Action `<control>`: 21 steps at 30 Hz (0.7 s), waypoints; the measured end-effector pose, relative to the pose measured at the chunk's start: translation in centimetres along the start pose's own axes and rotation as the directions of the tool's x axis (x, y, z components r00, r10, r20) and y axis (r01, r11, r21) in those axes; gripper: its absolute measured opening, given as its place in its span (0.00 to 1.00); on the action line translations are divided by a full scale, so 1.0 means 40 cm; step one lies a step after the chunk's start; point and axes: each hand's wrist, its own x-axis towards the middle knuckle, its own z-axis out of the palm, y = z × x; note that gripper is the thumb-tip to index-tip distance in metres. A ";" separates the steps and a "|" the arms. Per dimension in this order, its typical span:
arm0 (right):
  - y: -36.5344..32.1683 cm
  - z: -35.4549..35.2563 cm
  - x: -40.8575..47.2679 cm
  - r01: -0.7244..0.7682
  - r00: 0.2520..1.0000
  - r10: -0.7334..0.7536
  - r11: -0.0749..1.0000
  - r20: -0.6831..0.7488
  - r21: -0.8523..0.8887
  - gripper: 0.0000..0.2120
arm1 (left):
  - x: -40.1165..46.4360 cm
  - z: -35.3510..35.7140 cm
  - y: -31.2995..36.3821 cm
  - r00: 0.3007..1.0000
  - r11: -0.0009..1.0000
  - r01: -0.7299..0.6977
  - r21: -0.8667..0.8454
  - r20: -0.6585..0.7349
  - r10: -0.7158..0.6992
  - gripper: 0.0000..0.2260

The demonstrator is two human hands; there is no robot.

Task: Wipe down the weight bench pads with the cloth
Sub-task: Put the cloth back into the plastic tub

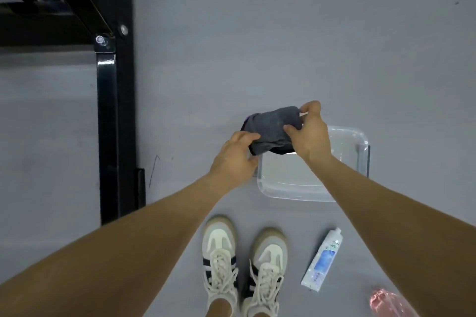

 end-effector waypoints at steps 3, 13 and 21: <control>0.006 0.015 -0.012 0.173 0.976 -0.204 0.937 -0.075 -0.302 0.18 | 0.009 0.010 0.000 0.999 0.999 -0.029 0.044 0.029 0.028 0.22; 0.022 0.014 -0.013 0.235 0.971 -0.223 0.805 0.089 -0.545 0.14 | 0.004 0.011 0.011 0.994 0.997 0.028 0.077 0.107 -0.036 0.21; -0.020 -0.103 -0.097 0.218 0.974 -0.137 0.785 0.181 -0.580 0.22 | -0.092 -0.080 0.085 0.989 0.987 0.127 0.095 0.059 -0.132 0.21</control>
